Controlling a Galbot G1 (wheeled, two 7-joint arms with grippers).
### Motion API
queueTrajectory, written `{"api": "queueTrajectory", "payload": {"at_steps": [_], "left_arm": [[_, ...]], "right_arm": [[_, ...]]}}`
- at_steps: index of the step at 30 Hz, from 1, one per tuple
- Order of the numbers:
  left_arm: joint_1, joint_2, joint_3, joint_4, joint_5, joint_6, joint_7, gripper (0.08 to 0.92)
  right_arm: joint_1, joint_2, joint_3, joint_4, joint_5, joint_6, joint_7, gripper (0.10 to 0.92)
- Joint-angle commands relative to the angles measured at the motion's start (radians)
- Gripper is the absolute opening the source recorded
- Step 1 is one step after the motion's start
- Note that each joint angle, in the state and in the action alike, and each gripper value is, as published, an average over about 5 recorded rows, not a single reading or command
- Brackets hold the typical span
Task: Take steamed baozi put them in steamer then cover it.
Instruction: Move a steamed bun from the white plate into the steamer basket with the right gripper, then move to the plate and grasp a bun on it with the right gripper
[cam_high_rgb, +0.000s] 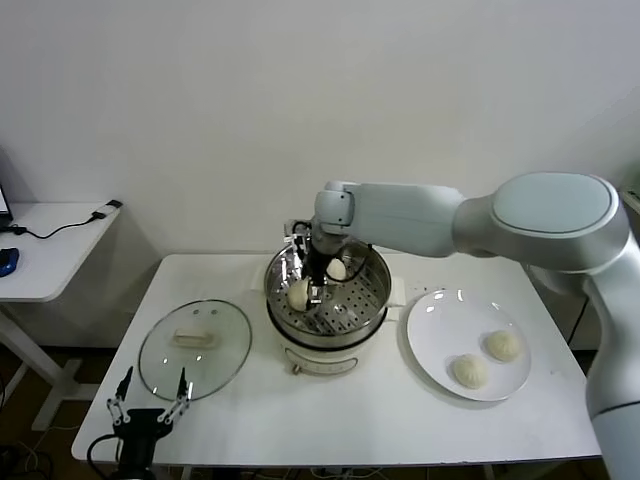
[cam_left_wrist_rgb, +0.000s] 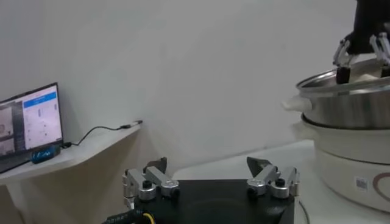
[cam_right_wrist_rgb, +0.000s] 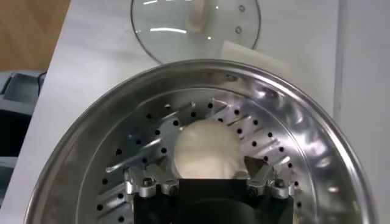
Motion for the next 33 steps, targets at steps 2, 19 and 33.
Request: {"api": "queueTrajectory", "payload": {"at_steps": [2, 19, 33], "left_arm": [[-0.004, 0.000, 0.010, -0.006, 0.012, 0.004, 0.000, 0.823], [-0.001, -0.010, 0.008, -0.008, 0.023, 0.010, 0.001, 0.823], [0.019, -0.022, -0.004, -0.003, 0.039, 0.010, -0.002, 0.823]], "right_arm": [[0.161, -0.184, -0.012, 0.083, -0.019, 0.063, -0.098, 0.823], [0.119, -0.736, 0.037, 0.413, -0.349, 0.106, -0.134, 0.823], [-0.281, -0.884, 0.241, 0.386, -0.656, 0.139, -0.142, 0.823]]}}
